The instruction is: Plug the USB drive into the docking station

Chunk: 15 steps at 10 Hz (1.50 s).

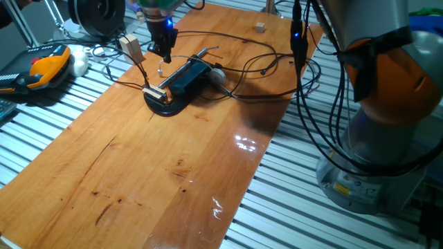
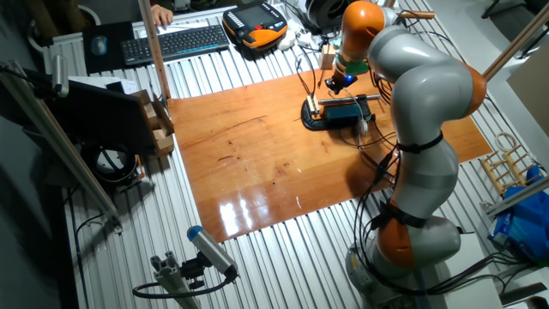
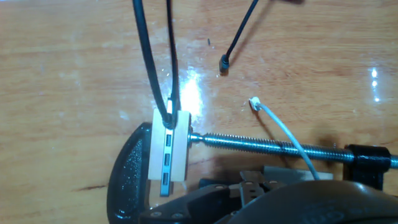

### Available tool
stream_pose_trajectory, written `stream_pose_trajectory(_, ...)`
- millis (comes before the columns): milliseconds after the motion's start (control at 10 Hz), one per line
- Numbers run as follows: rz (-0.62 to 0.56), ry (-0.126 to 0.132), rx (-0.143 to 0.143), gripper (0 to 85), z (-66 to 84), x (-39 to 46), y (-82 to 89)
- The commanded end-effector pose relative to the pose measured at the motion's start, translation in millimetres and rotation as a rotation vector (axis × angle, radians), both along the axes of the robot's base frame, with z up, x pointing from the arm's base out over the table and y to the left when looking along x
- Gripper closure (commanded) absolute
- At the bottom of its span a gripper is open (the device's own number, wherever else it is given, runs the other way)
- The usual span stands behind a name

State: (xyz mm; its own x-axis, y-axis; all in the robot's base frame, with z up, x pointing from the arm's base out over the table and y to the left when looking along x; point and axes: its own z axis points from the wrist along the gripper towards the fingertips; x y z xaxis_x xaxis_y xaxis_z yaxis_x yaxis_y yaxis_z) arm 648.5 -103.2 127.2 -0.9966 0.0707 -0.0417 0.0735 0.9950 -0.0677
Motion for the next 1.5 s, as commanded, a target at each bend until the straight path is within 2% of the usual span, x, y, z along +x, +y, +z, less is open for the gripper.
stream_pose_trajectory(0, 0.005, 0.003, -0.008, 85.0, 0.1, 0.1, 0.5)
stream_pose_trajectory(200, 0.008, -0.022, -0.014, 85.0, 0.1, 0.1, 0.5)
stream_pose_trajectory(300, 0.026, -0.031, 0.004, 85.0, 0.1, 0.1, 0.5)
stream_pose_trajectory(400, 0.047, -0.038, 0.015, 85.0, -1.5, 5.8, -3.0)
stream_pose_trajectory(600, 0.095, -0.044, 0.007, 85.0, -4.1, 18.7, -8.0)
stream_pose_trajectory(700, 0.1, -0.047, 0.011, 85.0, -7.9, 21.3, -9.3)
stream_pose_trajectory(800, 0.109, -0.05, 0.024, 85.0, -8.8, 22.3, -8.8)
stream_pose_trajectory(900, 0.128, -0.047, 0.064, 85.0, -8.1, 23.0, -7.7)
stream_pose_trajectory(1100, 0.107, -0.079, 0.044, 51.0, -5.5, 21.0, -7.4)
stream_pose_trajectory(1300, 0.106, -0.107, 0.017, 51.0, -4.2, 20.6, -7.7)
stream_pose_trajectory(1400, 0.118, -0.121, 0.005, 34.0, -3.7, 20.8, -8.9)
